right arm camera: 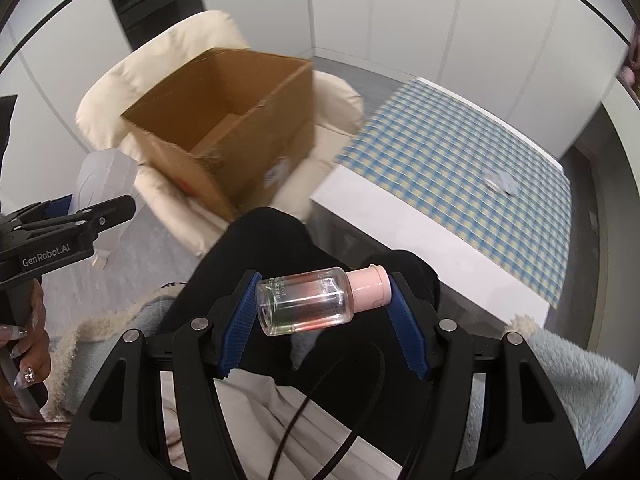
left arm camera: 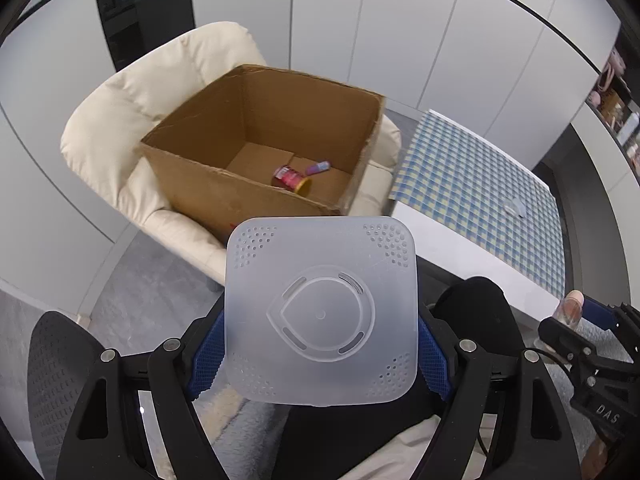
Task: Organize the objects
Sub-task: 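Swing both tools over the cardboard box on the armchair, holding jar and container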
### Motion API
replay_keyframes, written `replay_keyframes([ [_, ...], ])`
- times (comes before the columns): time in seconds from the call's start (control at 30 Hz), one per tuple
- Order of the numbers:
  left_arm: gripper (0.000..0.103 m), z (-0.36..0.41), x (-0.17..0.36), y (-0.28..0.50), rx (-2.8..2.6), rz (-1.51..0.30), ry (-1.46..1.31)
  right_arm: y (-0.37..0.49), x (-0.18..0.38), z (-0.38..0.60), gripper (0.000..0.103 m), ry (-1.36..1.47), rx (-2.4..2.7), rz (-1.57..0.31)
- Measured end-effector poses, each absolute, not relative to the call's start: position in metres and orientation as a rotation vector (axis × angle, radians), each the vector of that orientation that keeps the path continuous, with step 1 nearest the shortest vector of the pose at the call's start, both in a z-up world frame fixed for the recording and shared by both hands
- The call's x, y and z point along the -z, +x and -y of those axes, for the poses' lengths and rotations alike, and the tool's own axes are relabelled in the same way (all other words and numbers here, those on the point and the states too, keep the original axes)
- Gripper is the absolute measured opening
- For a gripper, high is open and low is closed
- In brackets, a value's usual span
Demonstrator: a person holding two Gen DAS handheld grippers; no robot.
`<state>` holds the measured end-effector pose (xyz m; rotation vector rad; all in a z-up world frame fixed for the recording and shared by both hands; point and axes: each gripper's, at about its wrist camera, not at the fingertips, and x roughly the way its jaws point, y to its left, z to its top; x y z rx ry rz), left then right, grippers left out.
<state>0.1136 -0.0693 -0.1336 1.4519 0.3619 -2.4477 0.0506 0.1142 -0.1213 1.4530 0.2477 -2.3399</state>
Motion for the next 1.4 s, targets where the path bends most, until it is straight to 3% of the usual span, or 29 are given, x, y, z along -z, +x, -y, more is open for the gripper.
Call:
replay_keyframes([
  [0.77, 0.082, 0.066, 0.132, 0.084, 2.449, -0.313, 1.474, 0.026, 0.126, -0.094, 0.066, 1.445, 2.299, -0.237],
  [1.4, 0.082, 0.128, 0.11, 0.02, 2.375, -0.288, 1.335, -0.05, 0.106, -0.017, 0.066, 1.309, 2.269, -0.278],
])
